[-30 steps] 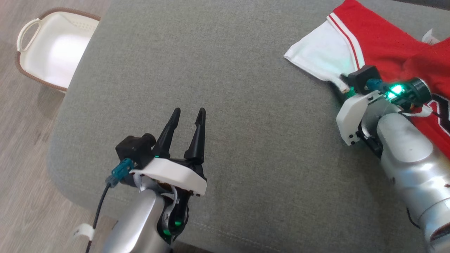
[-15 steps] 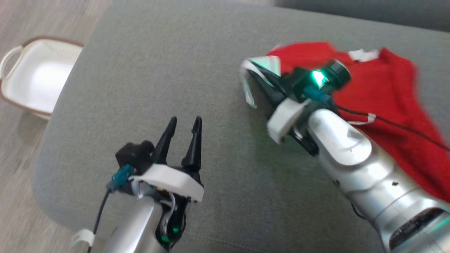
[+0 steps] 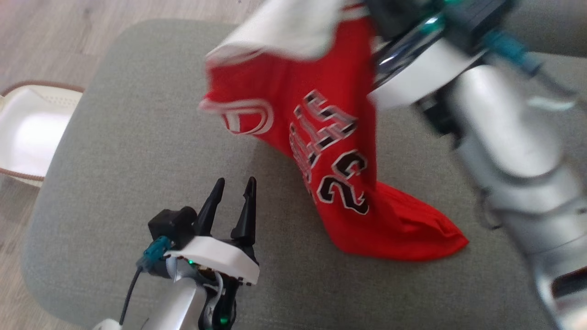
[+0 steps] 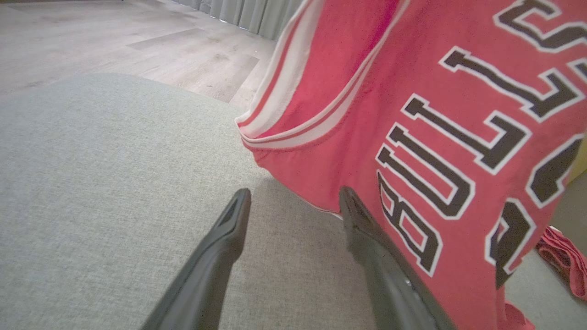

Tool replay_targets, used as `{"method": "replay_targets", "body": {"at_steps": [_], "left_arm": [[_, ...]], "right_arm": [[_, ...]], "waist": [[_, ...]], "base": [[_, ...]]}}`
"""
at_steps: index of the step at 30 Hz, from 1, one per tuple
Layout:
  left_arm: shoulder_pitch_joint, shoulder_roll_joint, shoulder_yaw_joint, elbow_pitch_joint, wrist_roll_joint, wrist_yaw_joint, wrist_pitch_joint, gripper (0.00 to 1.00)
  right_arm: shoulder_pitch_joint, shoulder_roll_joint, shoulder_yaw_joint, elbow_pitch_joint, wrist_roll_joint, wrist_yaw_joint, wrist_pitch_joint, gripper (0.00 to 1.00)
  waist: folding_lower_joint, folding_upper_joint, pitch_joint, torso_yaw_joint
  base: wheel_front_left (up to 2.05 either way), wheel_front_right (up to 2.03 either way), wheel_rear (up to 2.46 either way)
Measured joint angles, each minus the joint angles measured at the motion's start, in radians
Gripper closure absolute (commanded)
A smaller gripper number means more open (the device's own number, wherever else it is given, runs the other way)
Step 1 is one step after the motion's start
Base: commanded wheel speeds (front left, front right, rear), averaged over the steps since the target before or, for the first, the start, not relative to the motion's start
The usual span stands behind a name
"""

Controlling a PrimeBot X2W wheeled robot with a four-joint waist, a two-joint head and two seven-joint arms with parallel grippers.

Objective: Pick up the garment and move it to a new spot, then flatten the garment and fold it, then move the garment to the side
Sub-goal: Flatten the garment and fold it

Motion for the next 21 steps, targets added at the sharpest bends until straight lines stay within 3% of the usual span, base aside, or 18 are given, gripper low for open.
{"method": "replay_targets", "body": {"at_steps": [7, 11, 17, 18, 21], "left_arm": [[-0.012, 0.0, -0.033, -0.004, -0.003, -0.009, 0.0, 0.0], [-0.059, 0.0, -0.064, -0.005, -0.025, -0.008, 0.0, 0.0], [-0.07, -0.001, -0.07, -0.008, -0.028, -0.007, 0.0, 0.0], [-0.07, -0.001, -0.07, -0.008, -0.028, -0.007, 0.0, 0.0], [-0.072, -0.001, -0.071, -0.008, -0.029, -0.007, 0.0, 0.0]], "right_arm": [[-0.059, -0.123, -0.122, 0.216, -0.098, 0.0, 0.049, 1.0], [-0.205, -0.156, -0.258, 0.435, -0.229, 0.0, 0.003, 1.0], [-0.352, -0.182, -0.357, 0.575, -0.394, 0.0, -0.026, 1.0], [-0.373, -0.184, -0.38, 0.602, -0.423, 0.0, -0.022, 0.0], [-0.394, -0.18, -0.395, 0.679, -0.452, 0.0, -0.002, 0.0]], "waist": [[0.0, 0.0, 0.057, 0.013], [0.0, 0.0, 0.099, 0.035], [0.0, 0.0, 0.136, 0.05], [0.0, 0.0, 0.142, 0.05], [0.0, 0.0, 0.15, 0.045]], "base": [[0.0, 0.0, 0.0], [0.0, 0.0, 0.0], [0.0, 0.0, 0.0], [0.0, 0.0, 0.0], [0.0, 0.0, 0.0]]}}
